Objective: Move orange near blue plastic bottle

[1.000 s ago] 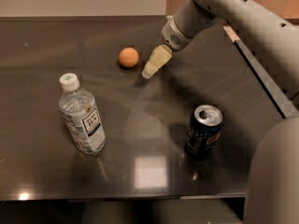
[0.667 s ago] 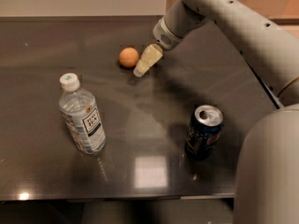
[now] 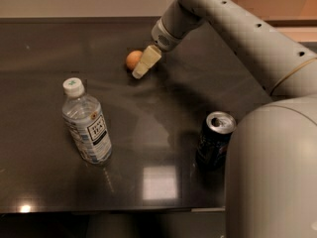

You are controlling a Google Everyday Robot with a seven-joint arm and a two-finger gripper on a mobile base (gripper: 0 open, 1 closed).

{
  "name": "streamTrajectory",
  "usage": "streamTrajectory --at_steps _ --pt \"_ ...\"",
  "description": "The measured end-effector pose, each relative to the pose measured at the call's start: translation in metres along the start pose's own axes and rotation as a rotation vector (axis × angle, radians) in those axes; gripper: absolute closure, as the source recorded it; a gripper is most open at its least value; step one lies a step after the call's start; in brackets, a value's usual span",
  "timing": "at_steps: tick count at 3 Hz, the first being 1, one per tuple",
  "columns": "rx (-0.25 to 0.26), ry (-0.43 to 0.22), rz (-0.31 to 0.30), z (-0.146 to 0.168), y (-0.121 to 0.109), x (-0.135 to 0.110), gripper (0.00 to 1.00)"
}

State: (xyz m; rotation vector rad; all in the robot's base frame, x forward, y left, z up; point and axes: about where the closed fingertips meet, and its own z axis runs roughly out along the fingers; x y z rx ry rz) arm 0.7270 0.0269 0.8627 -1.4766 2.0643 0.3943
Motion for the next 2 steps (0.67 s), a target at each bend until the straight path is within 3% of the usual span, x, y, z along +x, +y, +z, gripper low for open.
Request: streamTrajectory --at_steps 2 --pt "-0.002 0.028 0.001 0.0196 -0.0064 -0.0098 0.04"
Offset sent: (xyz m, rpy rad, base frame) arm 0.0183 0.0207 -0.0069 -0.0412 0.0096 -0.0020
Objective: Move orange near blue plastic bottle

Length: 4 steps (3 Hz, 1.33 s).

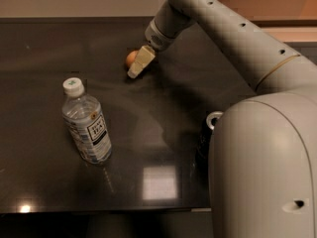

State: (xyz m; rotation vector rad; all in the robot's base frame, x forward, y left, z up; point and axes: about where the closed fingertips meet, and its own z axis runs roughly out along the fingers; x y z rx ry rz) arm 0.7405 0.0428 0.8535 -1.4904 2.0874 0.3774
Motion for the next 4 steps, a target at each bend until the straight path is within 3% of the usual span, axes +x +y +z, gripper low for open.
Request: streamTrajectory --at_steps 2,4 --pt "-0.013 0.014 -0.015 0.002 0.006 -0.007 0.45" --pt "-0.053 -0.016 -0.058 -0.013 0.028 -0.013 0.92"
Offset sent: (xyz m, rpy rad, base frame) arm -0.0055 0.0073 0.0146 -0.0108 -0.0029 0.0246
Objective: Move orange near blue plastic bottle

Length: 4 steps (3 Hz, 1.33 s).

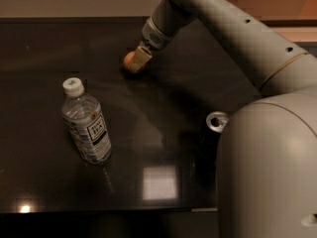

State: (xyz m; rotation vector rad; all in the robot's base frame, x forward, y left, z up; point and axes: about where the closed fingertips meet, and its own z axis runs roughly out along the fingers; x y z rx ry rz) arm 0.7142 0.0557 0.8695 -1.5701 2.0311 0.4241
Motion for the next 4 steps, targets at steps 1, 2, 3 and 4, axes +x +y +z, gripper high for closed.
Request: streamTrajectory --at_steps 1,2,3,4 --pt "-0.046 -0.016 -0.06 -0.02 0.031 0.005 1.0" --pt "-0.105 -0.008 -0.14 -0.041 0.068 0.02 1.0" --pt "-0.17 0.017 -0.214 -0.059 0.107 0.042 1.0" --pt "-0.231 0.026 -0.263 -0.067 0.141 0.057 1.0"
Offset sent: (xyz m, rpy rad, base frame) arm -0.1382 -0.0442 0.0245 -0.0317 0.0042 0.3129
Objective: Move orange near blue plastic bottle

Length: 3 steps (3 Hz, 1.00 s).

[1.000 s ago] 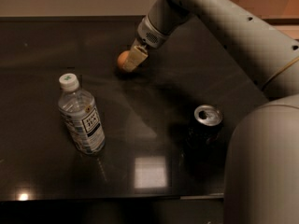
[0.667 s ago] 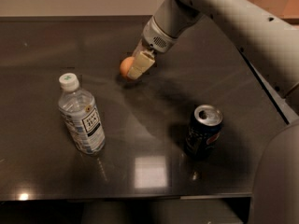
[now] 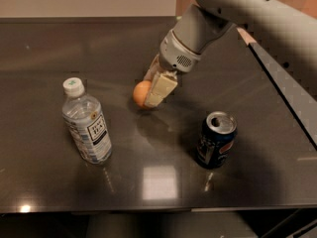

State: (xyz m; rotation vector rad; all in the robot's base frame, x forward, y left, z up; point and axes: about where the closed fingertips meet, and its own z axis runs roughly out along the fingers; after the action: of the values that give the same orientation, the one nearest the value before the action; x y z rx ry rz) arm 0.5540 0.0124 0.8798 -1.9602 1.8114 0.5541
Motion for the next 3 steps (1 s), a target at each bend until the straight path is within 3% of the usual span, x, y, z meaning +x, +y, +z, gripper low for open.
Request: streamTrajectory --at_steps 3 --pt "-0.099 -0.046 -0.114 0.015 0.076 -0.021 1.0"
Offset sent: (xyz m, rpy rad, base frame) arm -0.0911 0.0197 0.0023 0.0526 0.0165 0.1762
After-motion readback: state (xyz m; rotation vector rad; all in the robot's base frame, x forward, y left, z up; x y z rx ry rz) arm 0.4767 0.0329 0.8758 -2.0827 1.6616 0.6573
